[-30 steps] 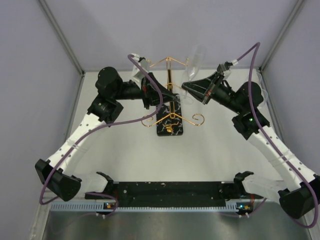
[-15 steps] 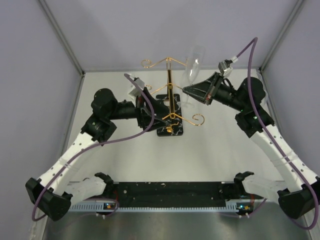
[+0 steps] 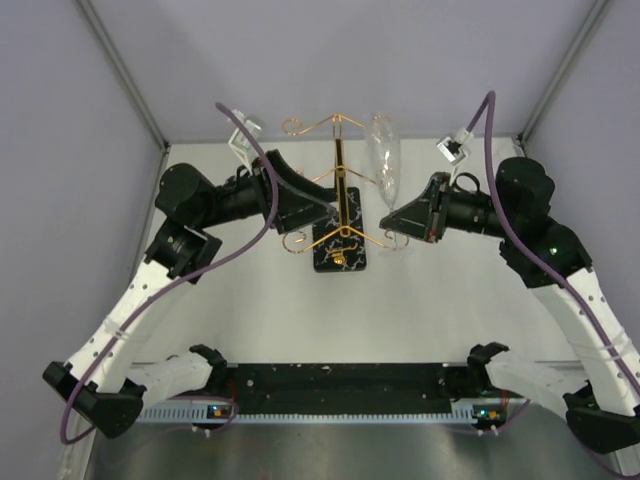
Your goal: Take the wine glass off the wine glass rack
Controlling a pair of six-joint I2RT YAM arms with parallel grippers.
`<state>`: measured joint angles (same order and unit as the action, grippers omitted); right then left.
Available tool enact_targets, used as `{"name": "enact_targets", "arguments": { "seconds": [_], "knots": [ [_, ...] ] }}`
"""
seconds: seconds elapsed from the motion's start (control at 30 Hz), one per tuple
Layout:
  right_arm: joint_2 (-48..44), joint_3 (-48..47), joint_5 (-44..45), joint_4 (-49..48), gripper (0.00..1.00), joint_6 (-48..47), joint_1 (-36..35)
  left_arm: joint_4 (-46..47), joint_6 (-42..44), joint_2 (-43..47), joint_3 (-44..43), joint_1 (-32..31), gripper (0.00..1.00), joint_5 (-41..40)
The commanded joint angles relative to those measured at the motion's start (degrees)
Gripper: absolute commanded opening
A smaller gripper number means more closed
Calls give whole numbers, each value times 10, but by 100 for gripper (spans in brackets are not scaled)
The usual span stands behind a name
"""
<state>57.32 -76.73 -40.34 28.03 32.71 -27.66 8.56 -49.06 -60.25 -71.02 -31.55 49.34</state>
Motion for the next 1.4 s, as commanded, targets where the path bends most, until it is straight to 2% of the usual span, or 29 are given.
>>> {"name": "enact_targets", "arguments": {
  "seconds": [0.0, 0.17, 0.33, 0.47, 0.67, 0.77, 1.07, 1.37],
  "knots": [
    [-51, -18, 23, 106, 0, -163, -35, -32, -104, -35, -64, 0, 70, -35],
    [-110, 27, 55, 138, 0, -239, -58, -41, -151, -49, -81, 7, 70, -42],
    [-143, 47, 100, 176, 0, -304, -80, -65, -155, -41, -76, 11, 70, -50],
    [-125, 46, 179, 210, 0, -359, -148, -83, -159, -43, -83, 12, 70, -39],
    [-49, 25, 343, 251, 0, -406, -258, -118, -150, -30, -57, 12, 69, -31],
    [-32, 21, 377, 248, 0, -411, -274, -152, -123, -18, -55, 12, 68, -32],
    [-56, -21, 359, 279, 0, -409, -274, -330, 2, 27, -79, 15, 68, -94],
    [-34, -62, 336, 284, 0, -417, -292, -351, 18, 24, -64, 14, 68, -94]
  ]
}}
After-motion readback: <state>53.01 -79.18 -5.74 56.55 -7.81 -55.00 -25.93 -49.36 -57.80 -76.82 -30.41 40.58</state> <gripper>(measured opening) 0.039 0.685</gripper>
